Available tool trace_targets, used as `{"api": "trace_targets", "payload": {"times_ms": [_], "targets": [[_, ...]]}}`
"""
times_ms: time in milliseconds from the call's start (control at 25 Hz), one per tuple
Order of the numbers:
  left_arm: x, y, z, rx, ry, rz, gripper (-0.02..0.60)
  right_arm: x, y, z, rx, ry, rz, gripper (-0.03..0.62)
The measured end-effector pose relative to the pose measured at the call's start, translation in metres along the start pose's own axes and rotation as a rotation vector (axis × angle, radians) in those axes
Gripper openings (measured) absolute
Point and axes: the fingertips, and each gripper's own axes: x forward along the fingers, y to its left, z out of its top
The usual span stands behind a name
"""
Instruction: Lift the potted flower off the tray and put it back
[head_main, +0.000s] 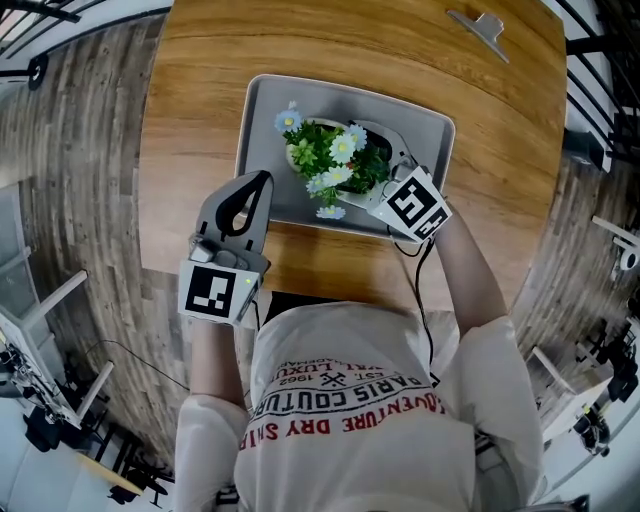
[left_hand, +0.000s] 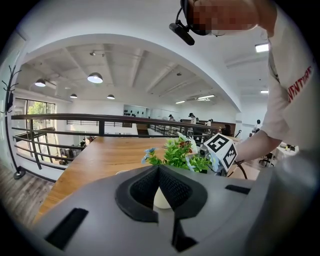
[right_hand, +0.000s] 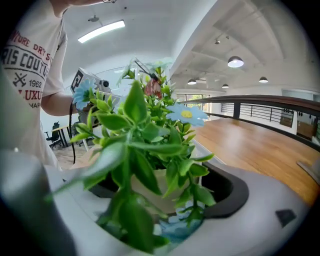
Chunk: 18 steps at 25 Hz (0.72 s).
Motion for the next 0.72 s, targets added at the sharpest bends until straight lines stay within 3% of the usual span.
{"api": "trace_targets", "payload": {"times_ms": [360,720], "targets": [[-0.015,-0.018,0.018,0.044,-0.023,-0.047,0.012,-0.05,0.004,0.026,-0.042,-0.034,-0.179,0.471],[-0.058,-0.035,0.062,0.118,-0.156,-0.054,0.012,-0.118,0.013,0.069,0.017,-0.15,-0.456,0.468]]}}
